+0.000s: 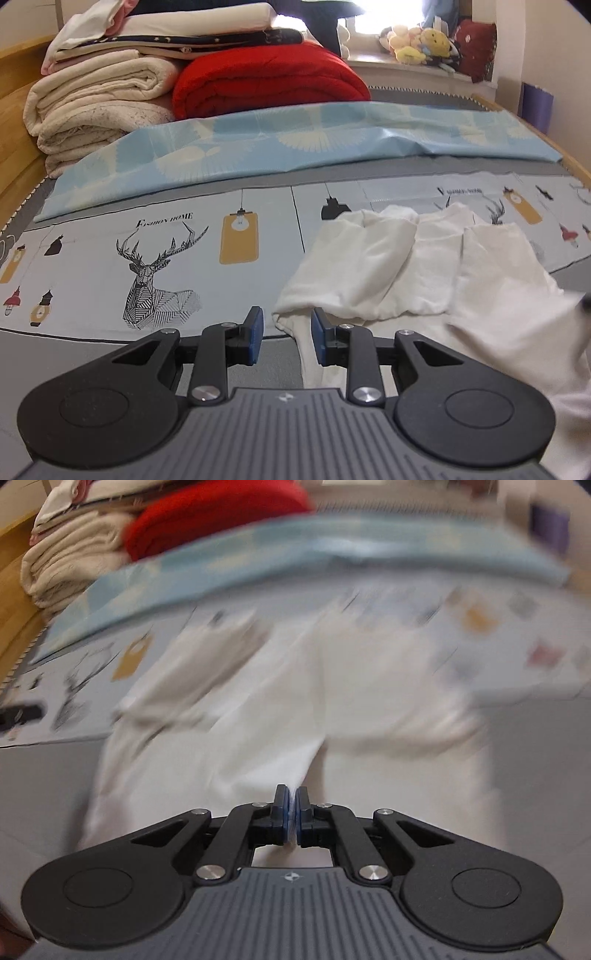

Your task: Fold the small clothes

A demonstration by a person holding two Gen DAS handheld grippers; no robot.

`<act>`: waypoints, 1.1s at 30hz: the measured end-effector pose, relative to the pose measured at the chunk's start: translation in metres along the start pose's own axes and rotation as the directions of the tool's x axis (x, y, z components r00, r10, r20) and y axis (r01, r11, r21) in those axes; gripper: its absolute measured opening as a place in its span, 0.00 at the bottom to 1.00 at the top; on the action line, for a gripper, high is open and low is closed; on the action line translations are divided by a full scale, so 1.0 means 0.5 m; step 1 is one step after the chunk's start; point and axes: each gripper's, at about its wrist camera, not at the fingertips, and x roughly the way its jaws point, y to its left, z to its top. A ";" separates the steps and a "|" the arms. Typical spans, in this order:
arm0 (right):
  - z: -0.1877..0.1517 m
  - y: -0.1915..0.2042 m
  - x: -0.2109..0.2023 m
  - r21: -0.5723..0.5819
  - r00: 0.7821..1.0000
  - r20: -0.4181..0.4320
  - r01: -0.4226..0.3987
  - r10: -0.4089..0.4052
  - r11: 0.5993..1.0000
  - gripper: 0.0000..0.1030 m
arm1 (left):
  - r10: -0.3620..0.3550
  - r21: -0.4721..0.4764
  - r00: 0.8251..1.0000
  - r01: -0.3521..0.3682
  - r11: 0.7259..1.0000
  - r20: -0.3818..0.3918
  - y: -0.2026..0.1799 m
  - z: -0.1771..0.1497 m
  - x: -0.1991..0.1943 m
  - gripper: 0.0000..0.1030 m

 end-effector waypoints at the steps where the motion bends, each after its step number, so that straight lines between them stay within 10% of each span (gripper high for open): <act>1: 0.032 -0.044 -0.007 -0.024 0.999 -0.013 0.035 -0.035 0.999 0.03 | -0.002 -0.007 1.000 0.002 1.000 0.001 0.003 0.002 -0.001 0.30; 7: 0.225 -0.349 -0.021 -0.092 0.916 -0.066 0.390 -0.396 0.916 0.03 | -0.010 -0.022 1.000 0.010 1.000 0.005 0.011 0.010 -0.002 0.30; 9: 0.282 -0.454 -0.015 -0.029 0.815 -0.063 0.576 -0.577 0.817 0.03 | -0.015 -0.019 1.000 0.016 1.000 0.010 0.009 0.012 -0.003 0.30; 11: 0.311 -0.534 -0.019 0.060 0.668 -0.066 0.744 -0.741 0.665 0.12 | -0.018 -0.014 1.000 0.018 1.000 0.012 0.007 0.014 -0.003 0.30; 13: 0.311 -0.569 -0.035 0.147 0.599 -0.031 0.795 -0.800 0.589 0.23 | -0.016 -0.016 1.000 0.016 1.000 0.011 0.005 0.014 -0.002 0.30; 19: 0.231 -0.496 -0.039 0.283 0.696 0.069 0.673 -0.715 0.683 0.40 | -0.026 -0.005 1.000 0.026 1.000 0.002 -0.005 0.016 0.007 0.30; 24: 0.130 -0.338 -0.034 0.403 0.953 0.141 0.193 -0.269 0.895 0.40 | -0.028 -0.016 1.000 0.028 0.999 -0.012 -0.017 0.014 0.020 0.31; 27: 0.068 -0.245 -0.024 0.436 0.983 0.180 -0.039 -0.045 0.899 0.40 | -0.038 -0.027 0.999 0.038 0.999 -0.017 -0.027 0.013 0.025 0.31; 33: -0.019 -0.145 0.044 0.483 0.977 0.202 -0.164 0.073 0.860 0.31 | -0.037 -0.013 0.999 0.037 0.999 -0.004 -0.046 0.007 0.034 0.31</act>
